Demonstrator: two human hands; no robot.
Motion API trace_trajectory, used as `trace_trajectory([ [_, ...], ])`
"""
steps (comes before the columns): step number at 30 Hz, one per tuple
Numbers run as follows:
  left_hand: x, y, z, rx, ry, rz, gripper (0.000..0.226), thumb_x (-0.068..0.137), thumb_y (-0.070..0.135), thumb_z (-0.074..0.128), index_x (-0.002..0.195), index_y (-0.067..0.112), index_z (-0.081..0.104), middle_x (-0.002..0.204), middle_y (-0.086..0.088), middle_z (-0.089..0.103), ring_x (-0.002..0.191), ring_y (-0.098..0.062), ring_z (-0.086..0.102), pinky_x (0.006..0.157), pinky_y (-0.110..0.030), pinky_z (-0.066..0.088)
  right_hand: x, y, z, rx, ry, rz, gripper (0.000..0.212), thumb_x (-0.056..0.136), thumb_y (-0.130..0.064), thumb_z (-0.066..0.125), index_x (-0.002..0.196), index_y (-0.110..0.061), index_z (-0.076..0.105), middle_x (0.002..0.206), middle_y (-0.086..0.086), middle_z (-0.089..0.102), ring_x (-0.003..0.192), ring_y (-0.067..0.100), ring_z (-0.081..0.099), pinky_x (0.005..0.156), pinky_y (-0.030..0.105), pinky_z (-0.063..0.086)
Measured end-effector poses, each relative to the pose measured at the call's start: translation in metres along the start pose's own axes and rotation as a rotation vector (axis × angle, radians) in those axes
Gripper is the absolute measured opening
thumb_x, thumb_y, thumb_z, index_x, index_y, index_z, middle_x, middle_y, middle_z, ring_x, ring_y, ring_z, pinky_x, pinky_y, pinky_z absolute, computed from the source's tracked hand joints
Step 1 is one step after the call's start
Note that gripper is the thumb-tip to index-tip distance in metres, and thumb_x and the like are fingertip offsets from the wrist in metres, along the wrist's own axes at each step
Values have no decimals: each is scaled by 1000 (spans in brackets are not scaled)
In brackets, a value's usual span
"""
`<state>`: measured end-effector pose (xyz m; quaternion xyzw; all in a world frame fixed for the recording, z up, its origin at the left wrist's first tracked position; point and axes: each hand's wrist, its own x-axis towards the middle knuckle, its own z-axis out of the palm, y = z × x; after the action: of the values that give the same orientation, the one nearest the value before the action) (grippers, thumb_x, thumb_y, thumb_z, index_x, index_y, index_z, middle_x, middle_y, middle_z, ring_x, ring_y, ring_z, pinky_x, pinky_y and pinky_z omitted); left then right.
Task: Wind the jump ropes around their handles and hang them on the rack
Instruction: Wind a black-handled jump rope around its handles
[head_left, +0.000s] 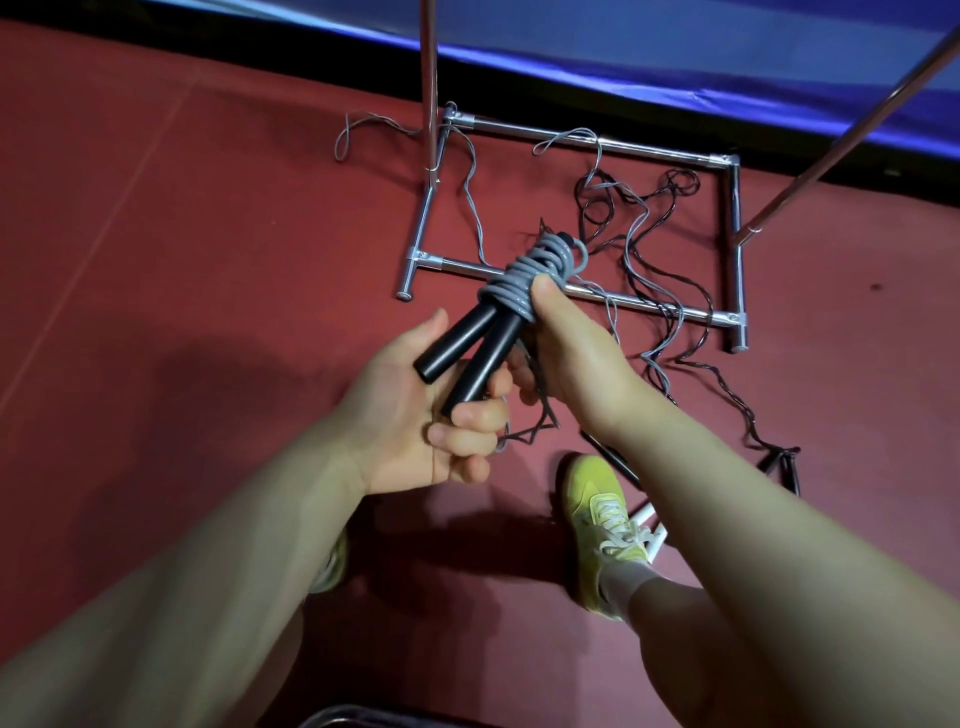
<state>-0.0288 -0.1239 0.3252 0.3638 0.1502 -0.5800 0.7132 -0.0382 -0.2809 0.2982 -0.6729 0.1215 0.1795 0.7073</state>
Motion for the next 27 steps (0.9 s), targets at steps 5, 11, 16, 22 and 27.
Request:
trace_trajectory([
  [5,0,5,0,44,97,-36,60,88,64,25,69,14,51,46,5,33,34,-8,21,46,-22,33,-3,-5,-1,-99,5,65,59,90,-64,27,65,-15,46,54,0,42,45,16,39,46,25,35],
  [11,0,8,0,61,196,-62,62,90,61,24,66,13,53,45,6,33,32,-8,18,47,-21,29,-9,-11,2,-181,24,105,56,102,-47,23,63,-16,49,57,2,39,44,17,36,41,21,36],
  [16,3,6,1,224,314,-74,62,91,63,20,69,14,50,45,4,36,35,-7,14,51,-25,28,-9,-7,-2,-435,45,137,61,102,-46,21,63,-9,50,37,-1,41,35,15,40,40,18,36],
  [22,6,5,4,322,383,-57,62,93,62,17,70,14,49,45,3,39,35,-7,13,54,-27,29,-9,-4,-3,-474,78,151,62,101,-48,23,57,-11,46,34,-4,40,34,16,40,42,20,35],
  [27,8,5,3,432,443,-13,65,94,62,15,71,13,51,44,1,43,32,-8,17,53,-28,31,-9,-6,0,-516,106,161,67,101,-49,24,50,-10,44,33,1,41,34,17,41,40,17,36],
])
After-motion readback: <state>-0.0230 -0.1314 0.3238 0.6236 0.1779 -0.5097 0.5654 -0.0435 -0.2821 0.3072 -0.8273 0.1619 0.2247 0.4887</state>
